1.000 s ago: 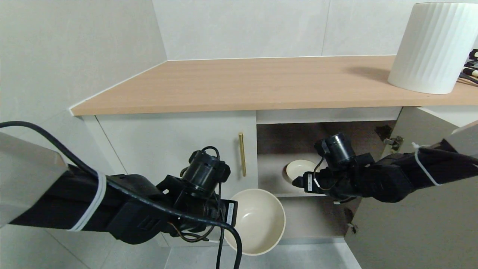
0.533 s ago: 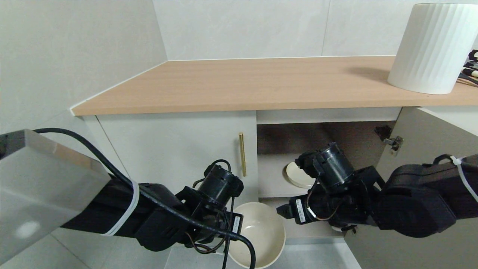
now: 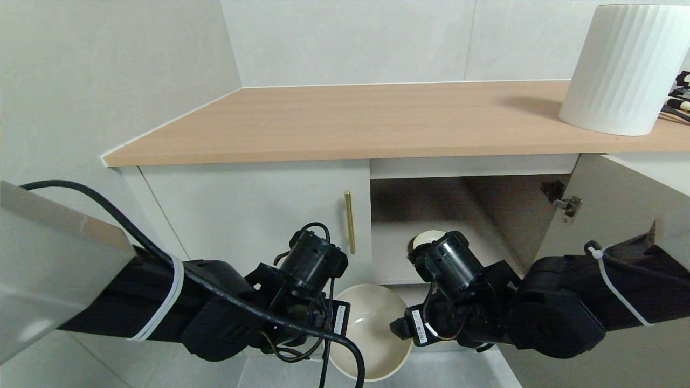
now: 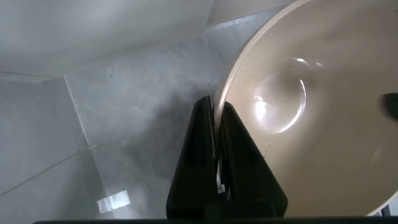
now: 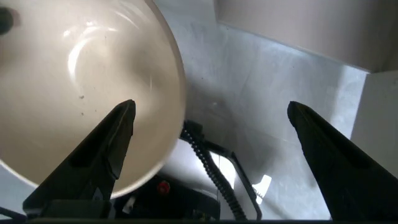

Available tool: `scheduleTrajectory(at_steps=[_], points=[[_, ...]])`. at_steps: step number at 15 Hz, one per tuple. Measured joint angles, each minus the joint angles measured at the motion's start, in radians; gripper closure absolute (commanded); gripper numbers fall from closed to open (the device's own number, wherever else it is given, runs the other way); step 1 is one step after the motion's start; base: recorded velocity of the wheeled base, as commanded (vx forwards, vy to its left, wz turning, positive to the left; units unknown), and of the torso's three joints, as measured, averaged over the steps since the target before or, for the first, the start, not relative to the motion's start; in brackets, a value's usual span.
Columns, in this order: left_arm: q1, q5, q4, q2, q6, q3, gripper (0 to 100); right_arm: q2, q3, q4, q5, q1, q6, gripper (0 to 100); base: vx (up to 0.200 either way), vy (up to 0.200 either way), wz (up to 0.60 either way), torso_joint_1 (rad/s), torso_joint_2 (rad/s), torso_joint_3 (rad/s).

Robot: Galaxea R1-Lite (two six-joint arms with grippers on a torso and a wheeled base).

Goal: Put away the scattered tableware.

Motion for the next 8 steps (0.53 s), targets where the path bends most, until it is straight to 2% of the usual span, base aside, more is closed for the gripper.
scheduleTrajectory(at_steps=[2,3,8], points=[[0.001,0.000,0.000,-0.002,0.000,0.000,100,0.011,-0.003,-0.008,0.000,0.000,0.002,0,0.000,0.000,0.00,0.000,0.00,0.000],[0.000,0.001,0.000,-0.003,0.000,0.000,100,0.014,-0.005,-0.016,0.000,-0.001,0.002,100,0.000,0.000,0.00,0.000,0.00,0.000],[0.000,-0.001,-0.002,-0.003,0.000,0.000,100,0.020,-0.006,-0.043,0.000,0.000,0.016,100,0.000,0.000,0.00,0.000,0.00,0.000]])
